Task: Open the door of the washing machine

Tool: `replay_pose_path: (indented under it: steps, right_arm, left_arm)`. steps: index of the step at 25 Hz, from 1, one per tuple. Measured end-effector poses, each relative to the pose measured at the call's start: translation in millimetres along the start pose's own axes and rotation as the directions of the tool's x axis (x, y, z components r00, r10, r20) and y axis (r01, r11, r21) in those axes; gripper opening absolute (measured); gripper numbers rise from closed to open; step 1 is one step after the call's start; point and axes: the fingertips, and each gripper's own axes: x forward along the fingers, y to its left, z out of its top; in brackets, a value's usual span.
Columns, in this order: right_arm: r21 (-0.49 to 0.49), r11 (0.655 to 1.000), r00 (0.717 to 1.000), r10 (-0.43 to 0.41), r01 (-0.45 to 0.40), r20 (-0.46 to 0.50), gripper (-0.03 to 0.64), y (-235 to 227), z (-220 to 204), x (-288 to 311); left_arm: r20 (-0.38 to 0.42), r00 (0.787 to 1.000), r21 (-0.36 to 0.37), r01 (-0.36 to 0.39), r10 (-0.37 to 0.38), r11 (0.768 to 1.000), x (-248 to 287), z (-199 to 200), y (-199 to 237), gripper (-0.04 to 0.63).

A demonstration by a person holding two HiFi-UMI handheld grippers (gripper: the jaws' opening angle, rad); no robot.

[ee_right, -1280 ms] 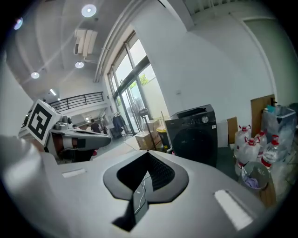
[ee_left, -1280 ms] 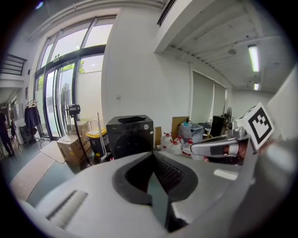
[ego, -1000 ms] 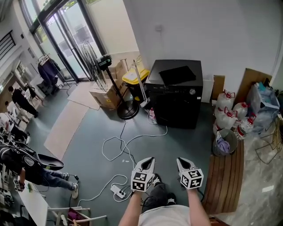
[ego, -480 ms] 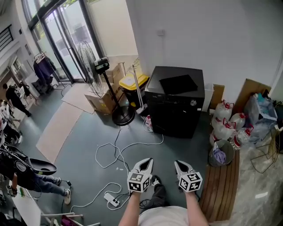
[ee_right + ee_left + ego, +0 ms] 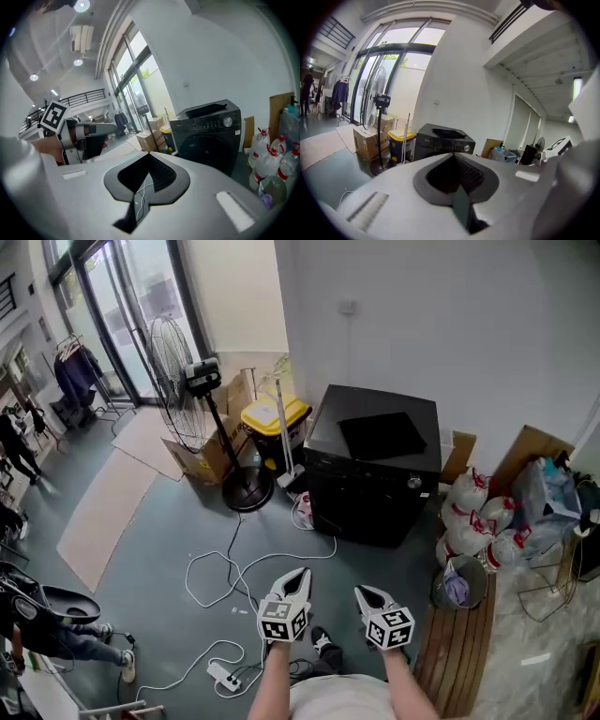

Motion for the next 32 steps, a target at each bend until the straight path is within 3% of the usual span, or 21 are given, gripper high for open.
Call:
replay_pose_path:
  steps: [5,10,18,23,28,32]
  right_arm:
    - [-0.023,0.999,0.998,-0.049,0.048,-0.044,0.000,-38.5,20.3,46.7]
    - [-0.083,0.993,0.991,-0.094,0.086,-0.096,0.000,-66.8,26.0,85.5]
    - [-0.123,0.986,0.972,-0.133,0.110,-0.193,0.000,-93.2,-3.3,129.6]
    - [-0.079,0.996,0.980,-0.050,0.035,-0.195,0.000,-105.5,2.9,171.4]
    - [-0.231,0.971,0.970,-0.115,0.064,-0.215,0.000,-161.4,3.0,201.9]
    - [-0.269,0.955,0.962,-0.183,0.125,-0.203,0.000,-227.9,1.6,225.5]
  left_arm:
    - [0.007,1.000,-0.025,-0.011,0.011,1.000,47.0,15.3,37.8,0.055]
    - [-0.003,0.998,0.074,-0.055,0.056,0.996,79.1,4.3,72.2,0.055]
    - [-0.054,0.995,-0.082,-0.083,0.079,0.993,112.6,-63.3,111.7,0.055]
    - [-0.096,0.989,-0.079,-0.121,0.113,0.989,137.2,-89.1,128.3,0.055]
    - [-0.170,0.984,-0.031,-0.060,0.054,0.998,174.0,-107.0,121.3,0.055]
    - [-0.242,0.967,0.056,0.099,-0.083,0.993,222.4,-120.8,106.3,0.055]
